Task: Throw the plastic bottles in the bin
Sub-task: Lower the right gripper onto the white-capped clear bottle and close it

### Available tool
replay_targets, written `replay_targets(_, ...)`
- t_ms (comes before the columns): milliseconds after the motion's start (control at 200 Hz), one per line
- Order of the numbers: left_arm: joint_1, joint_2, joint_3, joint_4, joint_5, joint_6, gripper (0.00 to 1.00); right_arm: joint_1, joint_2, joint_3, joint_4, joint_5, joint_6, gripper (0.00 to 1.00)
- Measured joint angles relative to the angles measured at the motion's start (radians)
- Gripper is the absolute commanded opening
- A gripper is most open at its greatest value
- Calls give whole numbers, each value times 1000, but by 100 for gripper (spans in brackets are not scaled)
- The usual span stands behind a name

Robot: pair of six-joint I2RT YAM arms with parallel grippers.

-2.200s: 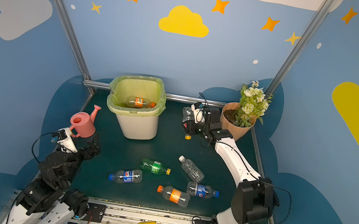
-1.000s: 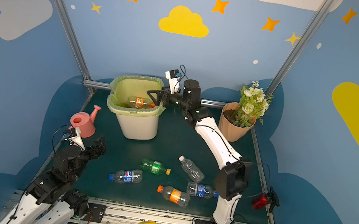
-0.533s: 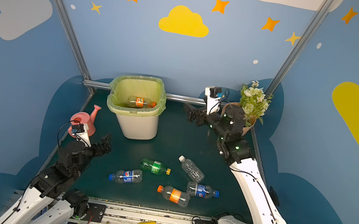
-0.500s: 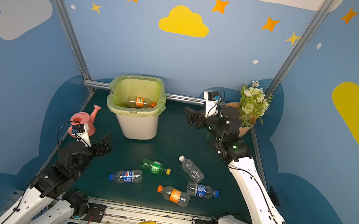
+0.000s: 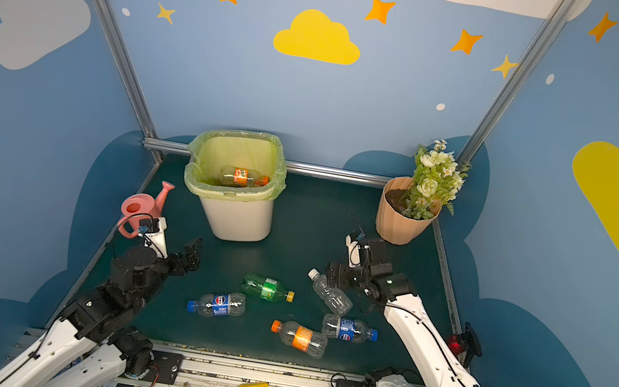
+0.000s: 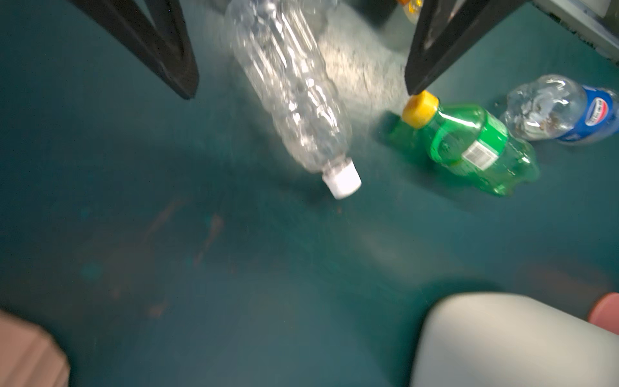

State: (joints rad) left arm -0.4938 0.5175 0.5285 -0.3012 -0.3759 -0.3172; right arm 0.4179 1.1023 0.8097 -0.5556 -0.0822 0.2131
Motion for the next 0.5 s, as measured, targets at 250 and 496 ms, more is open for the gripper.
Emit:
replay_targets(250, 0, 19, -2, 24, 0, 10, 100, 4, 18, -56, -60, -25, 45, 94)
replay_targets(496, -2, 26, -2, 32, 0, 9, 100, 53, 85, -62, -62, -35, 34, 94)
